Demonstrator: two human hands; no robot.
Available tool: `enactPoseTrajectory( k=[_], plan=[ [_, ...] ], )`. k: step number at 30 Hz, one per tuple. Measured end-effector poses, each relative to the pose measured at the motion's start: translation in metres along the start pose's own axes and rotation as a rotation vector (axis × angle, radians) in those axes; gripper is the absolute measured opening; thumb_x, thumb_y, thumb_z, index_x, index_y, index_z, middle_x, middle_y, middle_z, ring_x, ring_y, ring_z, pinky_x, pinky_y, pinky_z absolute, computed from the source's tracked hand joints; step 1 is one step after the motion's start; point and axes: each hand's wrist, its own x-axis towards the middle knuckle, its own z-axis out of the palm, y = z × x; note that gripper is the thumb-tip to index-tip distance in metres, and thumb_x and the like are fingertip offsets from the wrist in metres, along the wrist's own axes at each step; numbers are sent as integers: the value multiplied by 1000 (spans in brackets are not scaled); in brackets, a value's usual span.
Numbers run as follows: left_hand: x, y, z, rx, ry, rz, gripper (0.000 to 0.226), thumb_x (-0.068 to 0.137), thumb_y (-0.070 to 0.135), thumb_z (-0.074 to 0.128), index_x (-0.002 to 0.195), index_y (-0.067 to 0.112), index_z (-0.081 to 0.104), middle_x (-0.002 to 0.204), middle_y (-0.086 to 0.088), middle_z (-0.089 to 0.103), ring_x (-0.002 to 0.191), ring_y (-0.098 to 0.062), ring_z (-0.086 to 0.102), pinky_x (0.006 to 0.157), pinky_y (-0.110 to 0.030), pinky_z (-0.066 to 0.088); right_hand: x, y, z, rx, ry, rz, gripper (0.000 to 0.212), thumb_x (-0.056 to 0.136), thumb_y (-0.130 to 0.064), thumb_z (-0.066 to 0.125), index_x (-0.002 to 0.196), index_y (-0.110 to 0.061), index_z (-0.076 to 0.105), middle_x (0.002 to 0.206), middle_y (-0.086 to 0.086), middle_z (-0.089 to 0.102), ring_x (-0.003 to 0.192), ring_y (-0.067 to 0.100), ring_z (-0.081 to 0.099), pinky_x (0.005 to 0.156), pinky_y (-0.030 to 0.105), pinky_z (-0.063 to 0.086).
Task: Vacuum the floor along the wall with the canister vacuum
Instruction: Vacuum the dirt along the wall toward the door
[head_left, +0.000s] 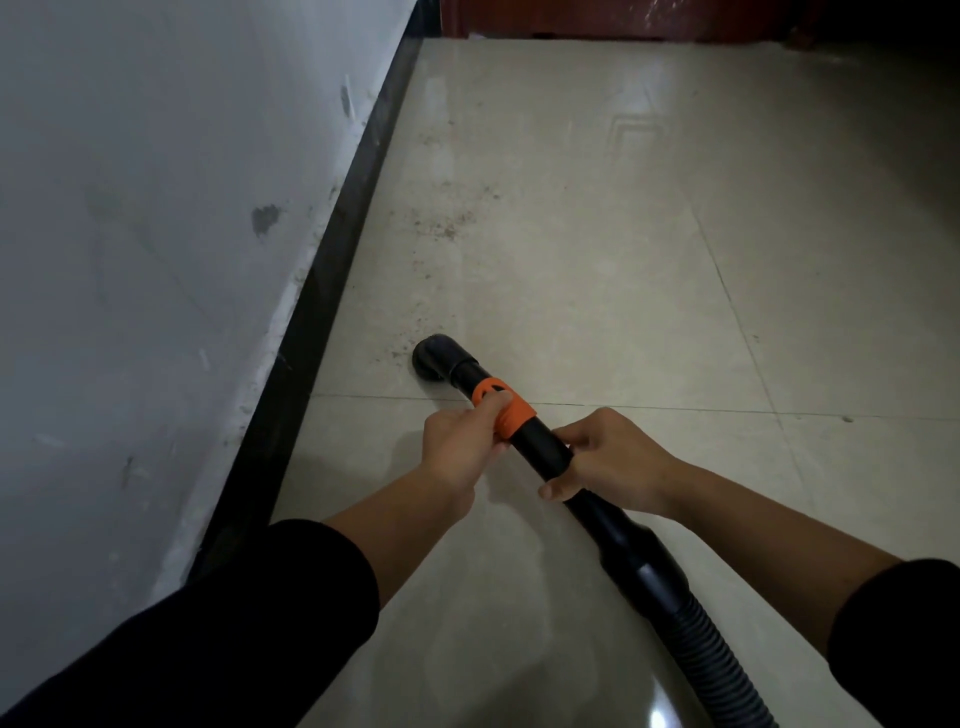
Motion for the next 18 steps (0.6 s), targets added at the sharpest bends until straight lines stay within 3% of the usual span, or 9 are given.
enactPoseTrajectory(
  k=[9,18],
  plan=[
    [0,1,-18,-46,49,-11,21,84,25,73,79,9,61,88,-10,67,81,-15,67,80,-28,56,4,-12,8,-2,-41,-29,23,67,-12,81,87,-2,74,58,0,55,54,12,52,59,23,41],
    [-5,0,-32,-65,72,-23,21,85,25,72,78,12,58,87,-8,67,77,-14,67,79,-28,55,6,-20,15,-30,-77,-56,24,67,-13,81,89,-5,76,62,5,60,57,15,56,64,27,46]
  ],
)
